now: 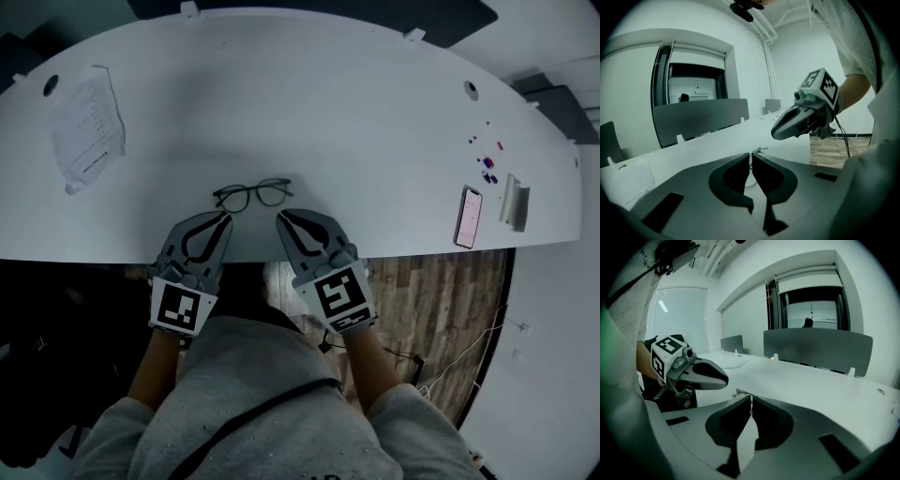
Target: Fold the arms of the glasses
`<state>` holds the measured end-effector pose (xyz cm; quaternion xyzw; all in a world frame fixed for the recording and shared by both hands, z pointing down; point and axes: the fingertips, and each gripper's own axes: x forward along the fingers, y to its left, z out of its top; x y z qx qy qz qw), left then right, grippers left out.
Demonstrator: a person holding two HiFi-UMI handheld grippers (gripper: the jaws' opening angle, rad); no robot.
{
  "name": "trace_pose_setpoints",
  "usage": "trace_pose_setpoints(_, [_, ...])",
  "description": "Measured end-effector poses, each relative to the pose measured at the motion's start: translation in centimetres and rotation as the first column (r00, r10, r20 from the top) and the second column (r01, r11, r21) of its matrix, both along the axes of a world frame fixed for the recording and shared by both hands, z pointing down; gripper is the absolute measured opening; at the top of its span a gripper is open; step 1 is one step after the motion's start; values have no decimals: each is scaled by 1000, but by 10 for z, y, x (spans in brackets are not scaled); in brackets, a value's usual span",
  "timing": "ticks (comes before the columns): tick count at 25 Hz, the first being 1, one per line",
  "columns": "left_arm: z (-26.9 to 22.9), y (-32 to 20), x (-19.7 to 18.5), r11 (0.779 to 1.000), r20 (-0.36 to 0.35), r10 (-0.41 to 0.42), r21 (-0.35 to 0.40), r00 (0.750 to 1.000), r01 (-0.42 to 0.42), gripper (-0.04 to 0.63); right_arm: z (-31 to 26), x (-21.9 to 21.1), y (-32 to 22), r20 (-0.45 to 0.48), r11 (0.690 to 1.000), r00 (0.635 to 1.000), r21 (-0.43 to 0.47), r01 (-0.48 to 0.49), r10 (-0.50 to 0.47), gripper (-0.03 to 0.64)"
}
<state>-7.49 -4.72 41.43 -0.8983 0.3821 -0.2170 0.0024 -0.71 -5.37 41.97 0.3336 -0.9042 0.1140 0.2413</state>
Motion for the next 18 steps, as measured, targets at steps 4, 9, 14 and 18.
trace_pose_setpoints(4, [-15,25,9,1000,-46,-2,-2,999,2,23,-17,0,28,64,1000,998,7,-17,16,25])
trace_pose_setpoints(9, [-27,61,14,1000,-83,-14,0,996,14,19,-31,0,68,102,1000,995,15,-21,19,23])
trace_pose_setpoints(14, [-46,89,11,994,-218,-105,-61,970,93,17,-45,0,106,140,999,990,27,-28,24,20])
trace_pose_setpoints(18, [-57,118,8,993,-218,-113,-60,969,102,17,-59,-4,134,164,999,986,40,-26,19,20])
